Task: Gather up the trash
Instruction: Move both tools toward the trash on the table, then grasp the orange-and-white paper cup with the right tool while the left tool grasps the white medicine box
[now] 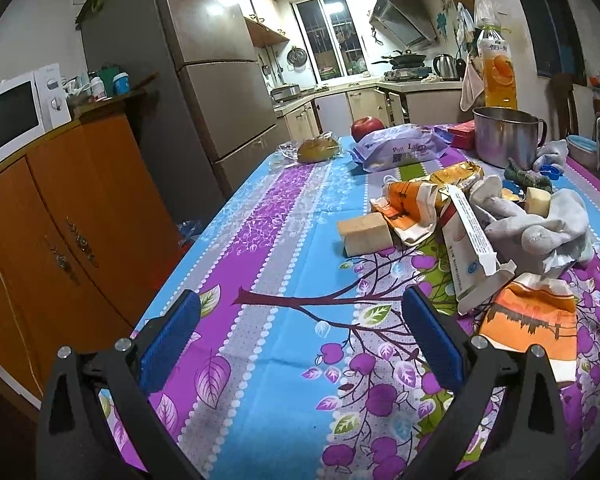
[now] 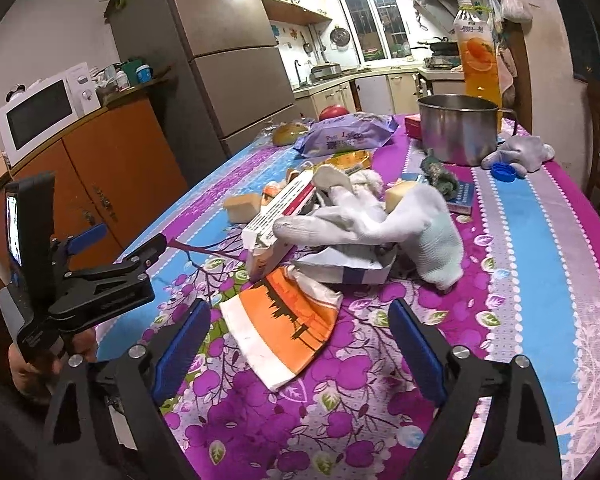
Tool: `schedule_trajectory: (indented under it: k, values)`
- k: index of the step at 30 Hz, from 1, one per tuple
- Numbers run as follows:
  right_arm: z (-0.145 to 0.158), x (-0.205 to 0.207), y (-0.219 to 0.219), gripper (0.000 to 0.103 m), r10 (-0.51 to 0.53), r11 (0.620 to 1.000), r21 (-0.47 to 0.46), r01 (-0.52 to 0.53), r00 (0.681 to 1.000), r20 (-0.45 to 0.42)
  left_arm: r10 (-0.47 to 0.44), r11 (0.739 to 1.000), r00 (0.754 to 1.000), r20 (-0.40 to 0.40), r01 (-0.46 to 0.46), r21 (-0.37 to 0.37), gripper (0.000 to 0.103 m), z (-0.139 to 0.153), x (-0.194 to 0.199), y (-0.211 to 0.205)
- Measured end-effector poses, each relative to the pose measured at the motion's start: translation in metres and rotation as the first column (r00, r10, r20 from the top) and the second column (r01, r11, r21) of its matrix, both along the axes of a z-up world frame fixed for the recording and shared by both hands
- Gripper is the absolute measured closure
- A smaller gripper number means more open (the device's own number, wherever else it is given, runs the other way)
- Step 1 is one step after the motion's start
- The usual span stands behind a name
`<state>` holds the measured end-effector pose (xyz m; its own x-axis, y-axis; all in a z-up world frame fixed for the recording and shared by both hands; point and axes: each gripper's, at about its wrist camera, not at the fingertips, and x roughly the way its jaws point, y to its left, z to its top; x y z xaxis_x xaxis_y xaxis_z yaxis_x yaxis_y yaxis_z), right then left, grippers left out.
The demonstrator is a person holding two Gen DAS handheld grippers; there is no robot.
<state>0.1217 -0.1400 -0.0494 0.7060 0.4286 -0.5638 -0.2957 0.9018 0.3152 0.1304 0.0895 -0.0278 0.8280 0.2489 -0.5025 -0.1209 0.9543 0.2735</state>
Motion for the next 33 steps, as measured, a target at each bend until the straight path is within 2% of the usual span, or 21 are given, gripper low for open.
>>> schedule_trajectory:
  k: [14, 19, 24, 33]
  values:
    - [-0.005, 0.005, 0.004, 0.017, 0.027, 0.999, 0.040, -0.026, 0.999, -0.034, 0.002, 1.000, 1.000, -0.020, -0.002, 0.000, 0.006, -0.005, 0.000, 0.000]
    - [-0.013, 0.012, 0.006, 0.031, 0.056, 0.995, 0.085, -0.049, 0.996, -0.073, 0.008, 1.000, 1.000, -0.026, -0.008, 0.004, 0.006, -0.008, -0.001, 0.000]
    - [-0.024, 0.022, 0.004, 0.038, 0.056, 0.991, 0.130, -0.041, 0.992, -0.116, 0.024, 1.000, 0.999, -0.031, -0.024, -0.002, 0.006, -0.009, -0.001, 0.007]
    - [-0.043, 0.041, -0.005, 0.040, 0.004, 0.985, 0.168, 0.025, 0.986, -0.169, 0.039, 0.999, 0.999, -0.037, -0.040, -0.007, 0.006, -0.011, -0.001, 0.014]
